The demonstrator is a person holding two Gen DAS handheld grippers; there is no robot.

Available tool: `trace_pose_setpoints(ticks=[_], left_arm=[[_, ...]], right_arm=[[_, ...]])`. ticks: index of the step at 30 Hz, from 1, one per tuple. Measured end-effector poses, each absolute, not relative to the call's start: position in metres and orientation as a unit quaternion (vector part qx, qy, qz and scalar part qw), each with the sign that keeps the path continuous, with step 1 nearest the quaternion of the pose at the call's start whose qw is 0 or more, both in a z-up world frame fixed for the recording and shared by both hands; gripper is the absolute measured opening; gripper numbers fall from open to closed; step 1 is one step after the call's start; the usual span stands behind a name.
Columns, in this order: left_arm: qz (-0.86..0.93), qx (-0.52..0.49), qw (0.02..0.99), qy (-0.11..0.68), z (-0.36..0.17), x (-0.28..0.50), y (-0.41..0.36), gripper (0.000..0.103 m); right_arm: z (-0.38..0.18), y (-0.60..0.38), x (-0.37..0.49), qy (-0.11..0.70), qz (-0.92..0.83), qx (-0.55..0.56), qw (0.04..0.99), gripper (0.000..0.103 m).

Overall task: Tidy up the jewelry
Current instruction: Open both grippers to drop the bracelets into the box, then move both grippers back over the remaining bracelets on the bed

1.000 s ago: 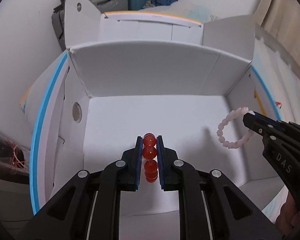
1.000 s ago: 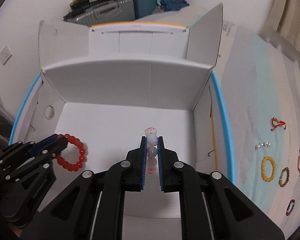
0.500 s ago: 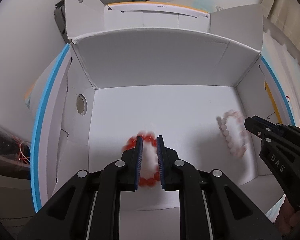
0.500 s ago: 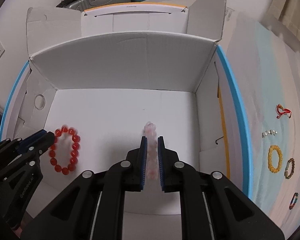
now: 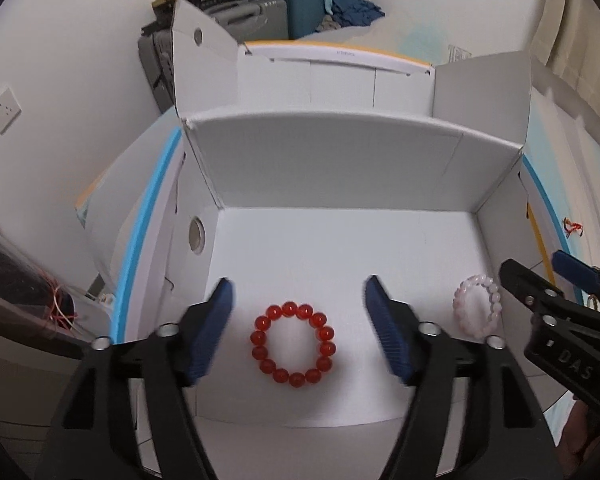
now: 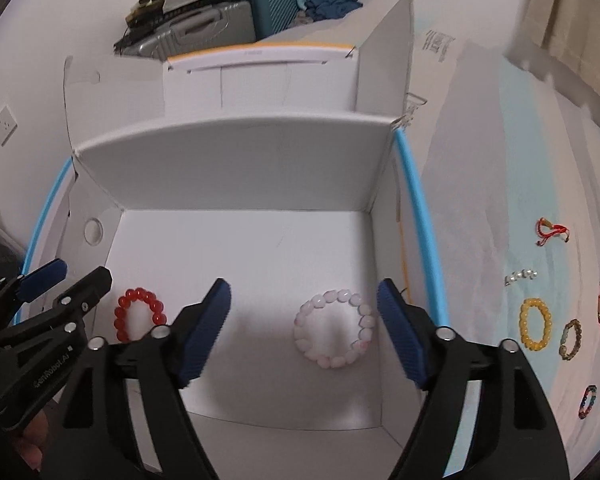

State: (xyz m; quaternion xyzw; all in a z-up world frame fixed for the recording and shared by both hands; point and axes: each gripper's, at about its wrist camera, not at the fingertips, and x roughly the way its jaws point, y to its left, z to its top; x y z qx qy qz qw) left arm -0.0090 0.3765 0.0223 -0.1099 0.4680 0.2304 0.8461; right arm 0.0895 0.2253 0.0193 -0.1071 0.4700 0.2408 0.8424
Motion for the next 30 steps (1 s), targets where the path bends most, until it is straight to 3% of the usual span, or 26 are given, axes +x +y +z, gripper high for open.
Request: trace_pose_setpoints(ticks=[13, 30], left_arm=[[0.232, -0.108, 0.870, 0.422, 0.052, 0.002, 0.345, 0.096], [0.157, -0.067, 0.903, 0.394, 0.086, 0.041, 0.239, 0.097]], right_arm=[[0.055, 0.170, 0.096, 0.433, 0.210, -0.083, 0.873, 0.095], [0.082, 0.058, 0.099, 0.411, 0.147, -0.060, 0.898, 0.096]])
